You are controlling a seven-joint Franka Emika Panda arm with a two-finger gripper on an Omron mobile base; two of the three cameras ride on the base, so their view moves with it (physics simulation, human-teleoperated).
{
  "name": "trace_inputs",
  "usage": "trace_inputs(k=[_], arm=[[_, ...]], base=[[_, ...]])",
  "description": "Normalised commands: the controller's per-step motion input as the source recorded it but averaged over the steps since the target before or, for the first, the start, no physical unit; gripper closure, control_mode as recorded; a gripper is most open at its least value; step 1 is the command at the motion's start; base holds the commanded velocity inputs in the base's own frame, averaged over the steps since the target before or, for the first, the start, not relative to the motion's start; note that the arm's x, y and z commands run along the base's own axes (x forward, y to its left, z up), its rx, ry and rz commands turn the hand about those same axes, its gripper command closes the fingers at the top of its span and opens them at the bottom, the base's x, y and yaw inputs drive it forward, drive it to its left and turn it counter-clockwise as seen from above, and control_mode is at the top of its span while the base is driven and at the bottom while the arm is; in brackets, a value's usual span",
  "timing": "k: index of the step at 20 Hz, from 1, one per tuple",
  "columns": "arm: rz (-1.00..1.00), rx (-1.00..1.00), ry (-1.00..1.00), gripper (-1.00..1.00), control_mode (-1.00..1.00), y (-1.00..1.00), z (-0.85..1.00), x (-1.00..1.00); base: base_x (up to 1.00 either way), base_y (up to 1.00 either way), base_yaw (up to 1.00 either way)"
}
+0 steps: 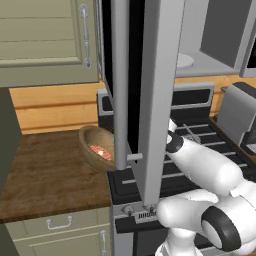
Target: Open the microwave, place the bowl with waffle inside the microwave, then close the microwave door and turn it on.
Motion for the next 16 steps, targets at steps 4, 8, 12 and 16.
trace_inputs(k=[4,8,12,16], arm=[[-0.01,-0.01,-0.06,1.00,-1.00,-1.00,1.00,-0.39],[-0.04,-0.30,-0.07,1.00,-1.00,-1.00,0.88,-0.62],[-0.12,-0.39,-0.11,1.00,-1.00,-1.00,0.43,-0.70],[-0.33,-0.26,-0.05,1.00,-1.00,-1.00,0.23,-0.42]], base=[[0.00,0.00,0.00],[0.00,0.00,0.00],[0.00,0.00,0.00],[0.00,0.00,0.00]])
